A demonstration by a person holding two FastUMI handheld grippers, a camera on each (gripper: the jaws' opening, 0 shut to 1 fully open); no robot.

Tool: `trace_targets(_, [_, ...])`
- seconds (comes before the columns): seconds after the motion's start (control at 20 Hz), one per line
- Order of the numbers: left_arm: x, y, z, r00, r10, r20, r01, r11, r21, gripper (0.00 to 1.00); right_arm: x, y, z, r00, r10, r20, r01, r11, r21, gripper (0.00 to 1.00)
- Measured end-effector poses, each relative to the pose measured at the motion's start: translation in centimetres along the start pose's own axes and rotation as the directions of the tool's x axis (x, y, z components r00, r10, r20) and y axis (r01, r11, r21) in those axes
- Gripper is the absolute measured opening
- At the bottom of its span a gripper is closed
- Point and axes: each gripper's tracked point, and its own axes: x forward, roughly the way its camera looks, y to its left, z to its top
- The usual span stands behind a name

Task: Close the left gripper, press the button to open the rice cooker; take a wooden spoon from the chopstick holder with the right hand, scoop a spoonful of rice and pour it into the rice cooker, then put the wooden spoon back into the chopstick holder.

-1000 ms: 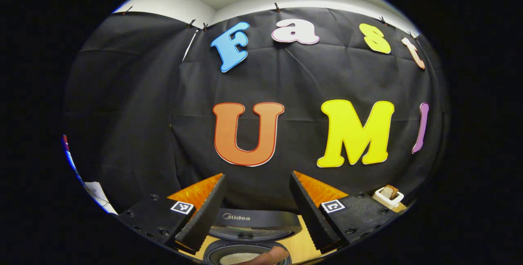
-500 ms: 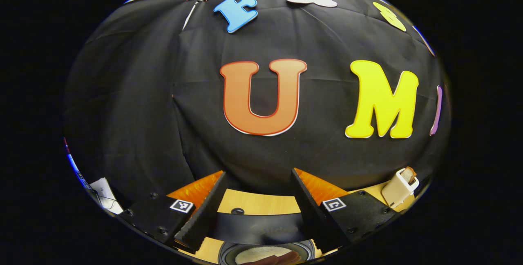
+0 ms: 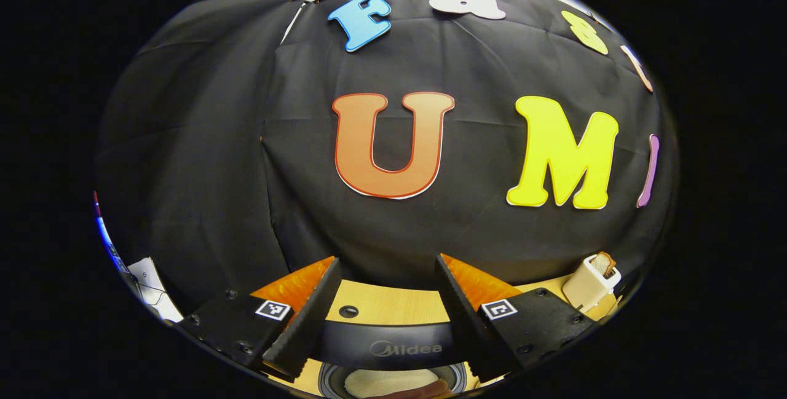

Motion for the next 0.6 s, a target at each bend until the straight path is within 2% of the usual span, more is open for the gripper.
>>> trace_targets(0.1, [-2.2, -0.3, -1.8, 1.000, -0.025, 0.010, 0.025, 1.000, 0.009, 0.96, -0.7, 0.5, 0.9, 1.000, 0.011, 0.024, -0.011, 1.000, 0.001, 0.96])
trace_targets(0.15, [-3.7, -0.5, -3.3, 0.999, -0.045, 0.002, 0.045, 0.999, 0.011, 0.96, -1.0, 0.7, 1.3, 0.999, 0.014, 0.034, -0.014, 1.000, 0.003, 0.92])
trace_targets(0.25, [-5.0, -0.6, -5.2, 0.998, -0.057, -0.012, 0.057, 0.998, 0.020, 0.96, -1.3, 1.0, 1.5, 0.999, 0.015, 0.046, -0.015, 1.000, 0.003, 0.96])
trace_targets(0.3, [-5.5, -0.7, -6.5, 0.998, -0.063, -0.024, 0.063, 0.998, 0.025, 0.96, -1.5, 1.1, 1.6, 0.999, 0.018, 0.051, -0.018, 1.000, 0.002, 0.92])
trace_targets(0.4, [-6.3, -1.3, -10.1, 0.994, -0.077, -0.072, 0.079, 0.996, 0.029, 0.96, -1.7, 1.4, 1.8, 0.998, 0.019, 0.059, -0.019, 1.000, -0.003, 0.96])
trace_targets(0.5, [-6.8, -1.5, -13.6, 0.989, -0.078, -0.127, 0.082, 0.996, 0.028, 0.96, -2.2, 1.5, 2.3, 0.997, 0.021, 0.076, -0.020, 1.000, -0.010, 0.96])
trace_targets(0.55, [-7.1, -1.4, -14.0, 0.992, -0.073, -0.103, 0.077, 0.996, 0.035, 1.00, -2.4, 1.5, 2.5, 0.996, 0.021, 0.085, -0.020, 1.000, -0.011, 0.96])
trace_targets(0.6, [-7.4, -1.5, -14.4, 0.994, -0.073, -0.085, 0.076, 0.996, 0.038, 1.00, -2.6, 1.5, 2.5, 0.996, 0.020, 0.090, -0.020, 1.000, -0.011, 0.96])
